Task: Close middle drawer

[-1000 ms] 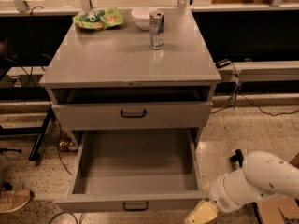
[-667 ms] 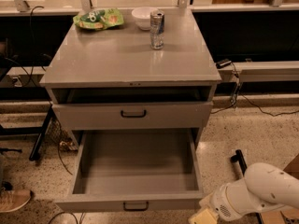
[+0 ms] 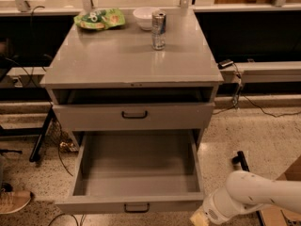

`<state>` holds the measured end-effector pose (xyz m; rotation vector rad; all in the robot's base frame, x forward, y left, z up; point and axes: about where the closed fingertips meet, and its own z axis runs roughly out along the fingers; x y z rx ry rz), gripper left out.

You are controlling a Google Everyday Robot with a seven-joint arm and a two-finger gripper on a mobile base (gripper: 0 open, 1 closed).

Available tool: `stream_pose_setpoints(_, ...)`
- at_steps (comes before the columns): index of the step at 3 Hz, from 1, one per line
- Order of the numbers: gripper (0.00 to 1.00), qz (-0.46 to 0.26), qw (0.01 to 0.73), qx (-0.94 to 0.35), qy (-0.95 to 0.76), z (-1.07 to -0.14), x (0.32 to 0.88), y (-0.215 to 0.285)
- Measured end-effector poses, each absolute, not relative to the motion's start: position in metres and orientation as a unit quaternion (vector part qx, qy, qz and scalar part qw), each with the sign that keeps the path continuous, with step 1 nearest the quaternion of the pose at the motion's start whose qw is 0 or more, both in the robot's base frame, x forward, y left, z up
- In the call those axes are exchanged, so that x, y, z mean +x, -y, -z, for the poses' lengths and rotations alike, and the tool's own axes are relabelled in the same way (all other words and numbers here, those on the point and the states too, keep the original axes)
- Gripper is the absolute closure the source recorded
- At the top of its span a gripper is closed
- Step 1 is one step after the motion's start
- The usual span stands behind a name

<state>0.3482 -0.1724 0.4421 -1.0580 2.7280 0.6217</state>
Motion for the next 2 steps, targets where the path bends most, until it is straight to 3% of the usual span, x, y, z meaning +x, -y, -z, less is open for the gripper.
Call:
stream_pose_setpoints(1,1.00,-0.183,0.065,-0.389,-0.901,-0.411,0.370,0.150)
stream_pose_setpoints(2,1.00,-0.168,0.075,-0.413,-0.892,-0.399,0.390,0.134)
